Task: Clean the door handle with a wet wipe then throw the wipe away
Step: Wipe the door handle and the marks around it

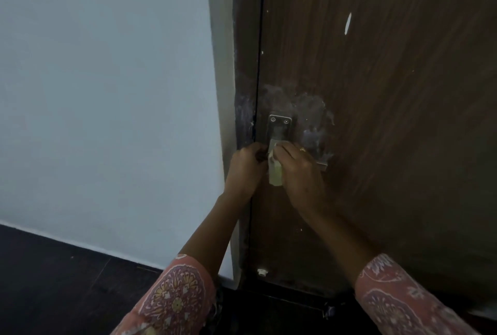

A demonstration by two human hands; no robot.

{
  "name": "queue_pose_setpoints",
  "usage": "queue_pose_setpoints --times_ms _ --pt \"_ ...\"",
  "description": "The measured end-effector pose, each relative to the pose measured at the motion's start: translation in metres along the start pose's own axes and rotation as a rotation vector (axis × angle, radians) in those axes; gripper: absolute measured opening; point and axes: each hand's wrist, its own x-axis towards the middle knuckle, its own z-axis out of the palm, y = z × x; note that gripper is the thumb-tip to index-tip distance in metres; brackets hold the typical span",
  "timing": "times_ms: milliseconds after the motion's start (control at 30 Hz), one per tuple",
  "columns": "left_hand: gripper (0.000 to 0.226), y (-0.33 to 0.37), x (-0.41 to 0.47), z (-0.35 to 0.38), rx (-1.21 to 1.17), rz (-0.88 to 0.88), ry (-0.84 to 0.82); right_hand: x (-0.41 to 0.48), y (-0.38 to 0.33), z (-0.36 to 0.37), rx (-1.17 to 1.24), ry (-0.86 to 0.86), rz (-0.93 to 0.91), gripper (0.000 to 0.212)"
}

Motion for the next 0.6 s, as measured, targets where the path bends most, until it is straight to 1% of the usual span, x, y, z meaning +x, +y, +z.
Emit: queue_pose_setpoints --times_ms 67,133,233,300,333,400,467,533,600 --pt "0.016 -0.001 0.001 -0.001 0.032 0.026 -0.01 0.001 -0.007 -0.003 0.047 -0.019 0.083 0.033" --pt "0.015 -0.001 0.002 -0.003 0.092 0.074 -0.025 0.004 -0.012 0.0 0.02 -0.029 0.091 0.03" --pt "0.011 -0.003 0.003 -0.008 0.257 0.168 -0.007 0.01 -0.019 0.009 -0.075 -0.036 -0.016 0.024" --pt "0.01 -0.001 0.001 -0.014 0.309 0.139 0.067 0.011 -0.016 0.017 -0.139 -0.04 -0.128 0.022" --pt "0.011 0.001 0.0 -0.018 0.312 0.119 0.112 0.009 -0.01 0.02 -0.188 -0.062 -0.221 0.022" --pt "0.023 0.007 -0.002 -0.024 0.298 0.131 0.152 0.004 0.007 0.025 -0.271 -0.103 -0.451 0.021" --pt "0.046 0.014 -0.001 -0.03 0.325 0.224 0.143 0.005 0.025 0.022 -0.331 -0.107 -0.625 0.022" --pt "0.07 0.017 0.004 -0.033 0.401 0.333 0.113 0.007 0.037 0.016 -0.416 -0.109 -0.742 0.023" --pt "0.085 0.014 0.01 -0.033 0.503 0.422 0.097 0.006 0.046 0.015 -0.44 -0.118 -0.825 0.025"
